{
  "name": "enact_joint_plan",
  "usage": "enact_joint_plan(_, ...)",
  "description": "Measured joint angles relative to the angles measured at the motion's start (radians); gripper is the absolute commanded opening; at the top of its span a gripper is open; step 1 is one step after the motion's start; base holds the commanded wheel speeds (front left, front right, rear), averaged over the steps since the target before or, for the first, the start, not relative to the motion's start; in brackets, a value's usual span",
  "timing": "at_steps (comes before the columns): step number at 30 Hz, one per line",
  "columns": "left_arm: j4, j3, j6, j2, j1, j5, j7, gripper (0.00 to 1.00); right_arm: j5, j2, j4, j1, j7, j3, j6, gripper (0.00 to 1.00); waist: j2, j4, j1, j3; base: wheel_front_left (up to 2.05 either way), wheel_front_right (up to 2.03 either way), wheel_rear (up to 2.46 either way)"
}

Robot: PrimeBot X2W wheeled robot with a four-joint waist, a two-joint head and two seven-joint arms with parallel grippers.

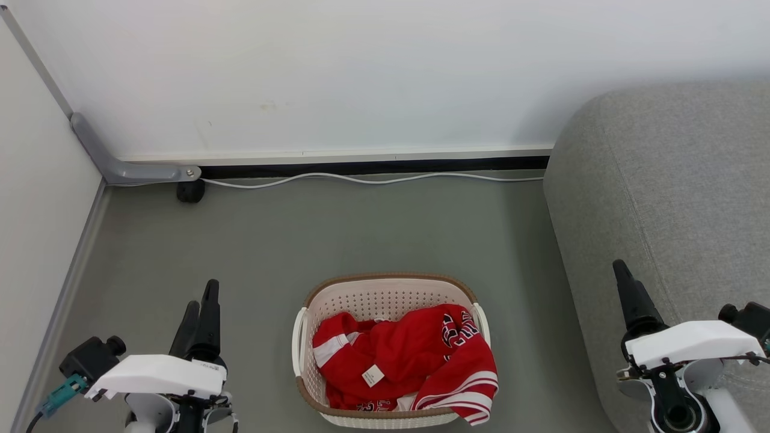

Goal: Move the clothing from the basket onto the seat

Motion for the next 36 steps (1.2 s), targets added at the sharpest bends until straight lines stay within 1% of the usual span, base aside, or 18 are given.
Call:
enact_joint_plan(13, 0.021, -0.009, 0.0, 0.005, -0.035, 0.203, -0.035, 1.0, -0.17, -0.024, 0.035, -0.046, -0.039, 0.061, 0.0, 1.0, 0.0, -0.005, 0.0, 0.009, 0.0, 0.0, 0.0)
enact_joint_plan(36, 0.05, 0.005, -0.001, 0.011, -0.09, 0.528, -0.101, 1.0, -0.434, -0.046, 0.07, -0.123, -0.104, 0.093, 0.0, 1.0, 0.0, -0.008, -0.0001, 0.027, 0.0, 0.0, 0.0)
